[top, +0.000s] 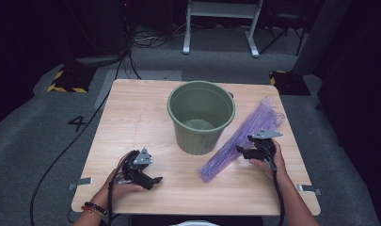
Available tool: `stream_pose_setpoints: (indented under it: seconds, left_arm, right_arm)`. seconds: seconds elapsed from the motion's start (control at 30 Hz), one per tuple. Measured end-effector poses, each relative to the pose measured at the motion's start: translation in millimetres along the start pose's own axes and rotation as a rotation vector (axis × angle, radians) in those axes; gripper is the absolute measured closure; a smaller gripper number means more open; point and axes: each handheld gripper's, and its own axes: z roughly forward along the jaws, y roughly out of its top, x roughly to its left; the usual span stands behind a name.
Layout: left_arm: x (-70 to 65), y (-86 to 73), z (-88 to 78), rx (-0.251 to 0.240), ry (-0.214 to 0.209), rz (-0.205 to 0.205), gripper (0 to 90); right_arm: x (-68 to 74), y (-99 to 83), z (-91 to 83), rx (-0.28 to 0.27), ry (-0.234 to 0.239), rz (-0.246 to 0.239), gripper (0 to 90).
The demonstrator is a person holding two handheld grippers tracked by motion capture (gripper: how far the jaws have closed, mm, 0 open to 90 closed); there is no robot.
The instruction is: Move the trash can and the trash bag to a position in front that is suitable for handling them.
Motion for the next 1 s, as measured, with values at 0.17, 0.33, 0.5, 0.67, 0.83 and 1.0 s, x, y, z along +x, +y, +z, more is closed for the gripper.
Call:
stream_pose_setpoints:
  seconds: [0.17,0.33,0.5,0.67,0.83,1.0]
  left_arm:
    - [0.1,0.1,0.0,0.0,0.0,0.0,2.7]
    - [0.1,0.3,0.3,0.001,0.001,-0.003,2.7]
    - [0.1,0.3,0.3,0.001,0.002,-0.004,2.7]
    - [0.0,0.3,0.3,0.001,0.002,-0.004,2.8]
    - [0.8,1.1,1.1,0.001,0.001,-0.003,2.8]
    - [2.5,3.1,2.8,0.001,0.0,-0.003,2.7]
  right_arm:
    - [7.5,5.8,-11.5,-0.073,0.033,-0.016,24.1]
    - [15.1,10.4,1.2,-0.038,0.078,-0.038,17.9]
    - [20.6,11.1,21.6,0.044,0.098,-0.061,15.6]
    - [21.9,7.0,33.3,0.1,0.097,-0.066,20.2]
    - [17.9,5.1,34.6,0.096,0.108,-0.039,29.6]
    - [12.1,4.4,31.6,0.084,0.099,-0.031,48.2]
